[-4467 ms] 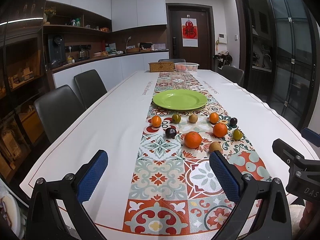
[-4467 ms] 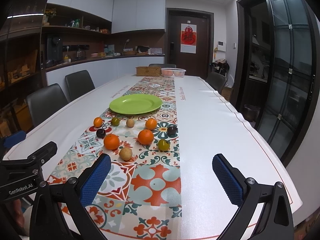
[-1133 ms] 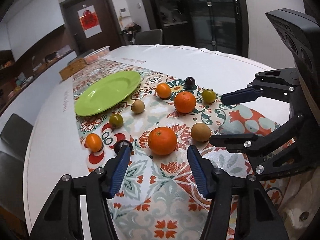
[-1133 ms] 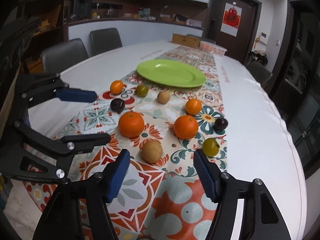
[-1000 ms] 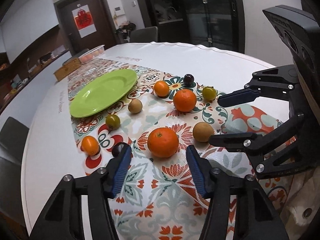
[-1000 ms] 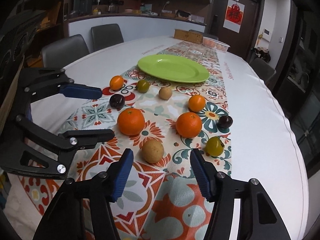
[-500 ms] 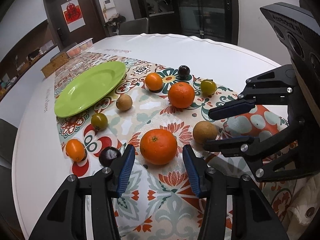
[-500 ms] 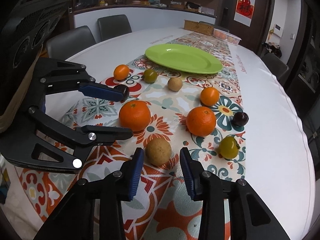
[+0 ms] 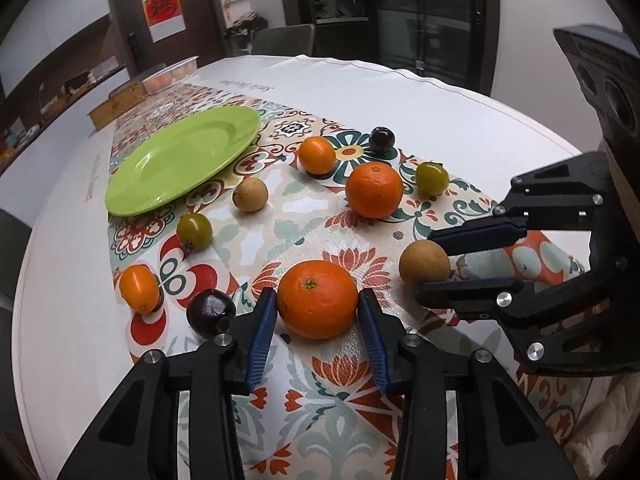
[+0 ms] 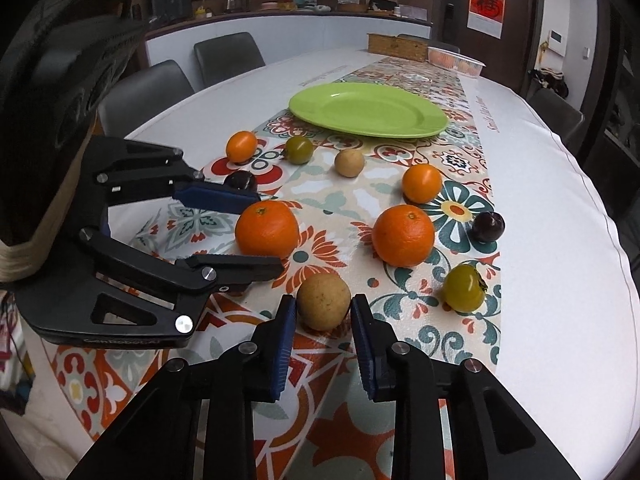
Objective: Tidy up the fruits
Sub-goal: 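Move the left tool to the large mandarin while the right tool approaches the tan round fruit, then close the left tool on the mandarin while the right tool grasps the tan fruit, lift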
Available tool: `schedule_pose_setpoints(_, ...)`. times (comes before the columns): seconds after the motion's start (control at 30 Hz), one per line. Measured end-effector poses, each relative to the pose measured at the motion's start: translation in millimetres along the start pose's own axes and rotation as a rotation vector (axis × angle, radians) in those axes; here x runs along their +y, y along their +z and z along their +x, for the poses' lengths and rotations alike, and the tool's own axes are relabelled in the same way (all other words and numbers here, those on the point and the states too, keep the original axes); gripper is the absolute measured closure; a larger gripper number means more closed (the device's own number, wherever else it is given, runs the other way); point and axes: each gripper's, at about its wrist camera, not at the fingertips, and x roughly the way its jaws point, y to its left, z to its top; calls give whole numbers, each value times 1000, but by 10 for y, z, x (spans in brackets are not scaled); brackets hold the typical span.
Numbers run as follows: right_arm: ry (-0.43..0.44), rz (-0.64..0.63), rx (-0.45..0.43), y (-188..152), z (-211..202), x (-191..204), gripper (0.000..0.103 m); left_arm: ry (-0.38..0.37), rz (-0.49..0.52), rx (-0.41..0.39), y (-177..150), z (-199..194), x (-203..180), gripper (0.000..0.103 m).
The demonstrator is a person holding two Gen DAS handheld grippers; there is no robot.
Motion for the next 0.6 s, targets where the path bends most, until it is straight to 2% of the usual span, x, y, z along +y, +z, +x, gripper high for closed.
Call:
schedule_pose_setpoints(0.13, 5, 11, -3, 8, -15, -37, 74, 8, -26, 2, -5, -35, -25, 62)
schedule_pose_setpoints(0.37, 7, 12, -36, 55, -145, -70, 74, 44, -129, -28, 39, -221, -35, 62)
schedule_pose_setpoints(0.6, 12, 24, -91, 192, -338, -155, 74, 106, -213, -63, 126, -440, -4, 62)
